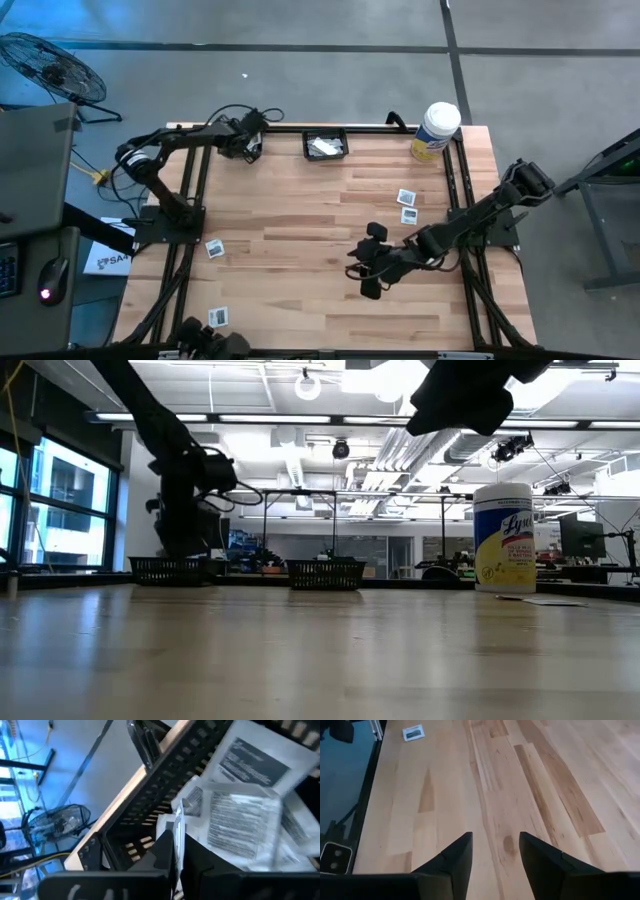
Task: Pick & Place First Aid Supplies
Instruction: Put the gray towelette pack into the left black bin
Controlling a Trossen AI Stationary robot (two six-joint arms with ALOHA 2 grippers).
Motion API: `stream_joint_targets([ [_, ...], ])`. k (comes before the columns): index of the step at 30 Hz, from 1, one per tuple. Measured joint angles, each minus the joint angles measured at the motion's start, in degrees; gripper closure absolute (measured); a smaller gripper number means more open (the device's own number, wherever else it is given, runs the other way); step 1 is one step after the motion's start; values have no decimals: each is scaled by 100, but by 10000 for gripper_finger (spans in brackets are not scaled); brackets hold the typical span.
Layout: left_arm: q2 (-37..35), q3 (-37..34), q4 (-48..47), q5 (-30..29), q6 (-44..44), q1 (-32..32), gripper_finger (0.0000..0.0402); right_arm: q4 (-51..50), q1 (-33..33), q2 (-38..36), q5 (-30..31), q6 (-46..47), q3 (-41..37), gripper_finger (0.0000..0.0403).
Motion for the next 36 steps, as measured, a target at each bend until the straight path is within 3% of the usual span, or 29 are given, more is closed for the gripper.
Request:
stream_joint_targets([
  [7, 87, 0, 60, 33, -97, -15, 320, -253, -122, -3, -419, 542, 0, 230],
  [12, -44, 6, -92, 569, -81, -17, 249, -1445, -398, -163, -460, 1175, 0, 222],
  [17, -681, 244, -701, 1565, -317, -43, 213, -3418, -604, -264, -910, 2345, 0, 231],
  [20, -1281, 195, -673, 2422, -670, -169, 209, -4229, -616, -232, -1659, 3343, -49, 237],
  [24, -2011, -217, -67, 3384, -996, -608, 209, -4526, -567, -223, -2725, 4386, -368, 244],
  [29, -2522, -1084, 1190, 4085, -1364, -1569, 208, -4819, -632, -221, -3364, 3687, -782, 252],
  [32, -2577, -1574, 2084, 4052, -1732, -2178, 208, -5045, -893, -221, -3416, 2879, -910, 262],
  [36, -2579, -2042, 2934, 3548, -2029, -2857, 208, -4915, -1222, -221, -3315, 1981, -1179, 276],
])
